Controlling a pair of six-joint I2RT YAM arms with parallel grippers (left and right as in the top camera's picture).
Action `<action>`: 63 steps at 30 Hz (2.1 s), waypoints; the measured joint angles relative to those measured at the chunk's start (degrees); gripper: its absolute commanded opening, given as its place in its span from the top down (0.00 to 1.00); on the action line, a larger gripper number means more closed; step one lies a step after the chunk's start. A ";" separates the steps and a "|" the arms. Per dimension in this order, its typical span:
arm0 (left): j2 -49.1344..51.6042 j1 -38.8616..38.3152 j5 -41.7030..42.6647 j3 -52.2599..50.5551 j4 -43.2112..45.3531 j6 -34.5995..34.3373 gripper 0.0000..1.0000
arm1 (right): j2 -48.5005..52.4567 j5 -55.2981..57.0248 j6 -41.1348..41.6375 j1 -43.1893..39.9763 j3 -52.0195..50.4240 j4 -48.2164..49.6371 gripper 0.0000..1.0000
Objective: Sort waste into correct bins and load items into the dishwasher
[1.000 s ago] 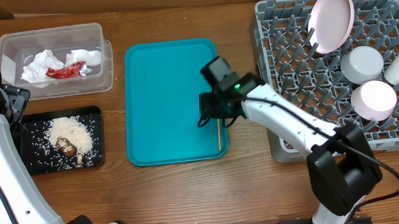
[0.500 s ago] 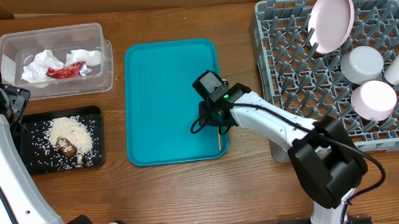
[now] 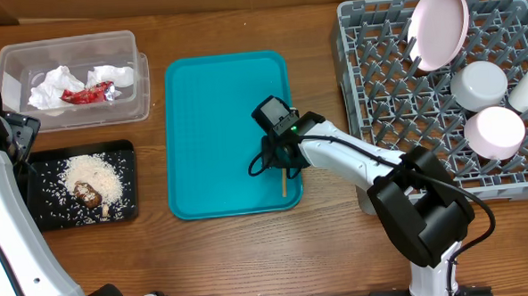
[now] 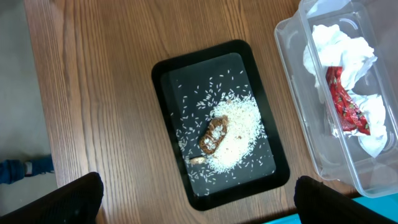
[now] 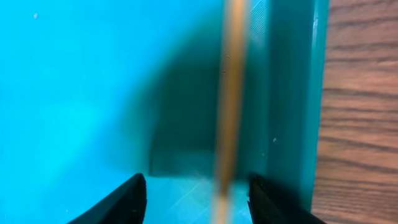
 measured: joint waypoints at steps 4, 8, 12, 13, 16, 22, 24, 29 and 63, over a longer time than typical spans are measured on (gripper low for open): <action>0.00 0.00 -0.02 0.00 0.00 -0.02 0.00 | 0.26 0.35 -0.09 -0.04 0.09 0.04 0.75; 0.00 0.00 -0.02 0.00 0.00 0.00 0.00 | 0.66 0.22 0.31 -0.13 0.33 0.33 0.96; 0.00 0.00 0.00 0.00 0.00 -0.02 0.00 | 0.85 0.07 1.27 -0.17 0.98 -0.92 0.96; 0.00 0.00 0.00 0.00 0.00 0.00 0.00 | 0.87 0.09 1.29 -0.20 1.09 -1.11 0.96; 0.00 0.00 0.00 0.00 0.00 0.00 0.00 | 1.33 0.07 1.31 -0.20 2.40 -3.76 0.96; 0.00 0.00 0.00 0.00 0.00 -0.02 0.00 | 2.99 1.05 1.33 -0.20 6.16 -8.70 0.96; 0.00 0.00 0.00 0.00 0.00 0.00 0.00 | 3.21 1.75 1.29 -0.26 7.78 -11.17 0.96; 0.00 0.00 0.00 0.00 0.02 0.00 0.00 | 3.21 4.37 0.48 -1.66 18.40 -19.32 0.96; 0.00 0.00 0.00 0.00 0.00 0.00 0.00 | 7.58 -1.46 -30.97 -32.83 37.16 -20.79 0.61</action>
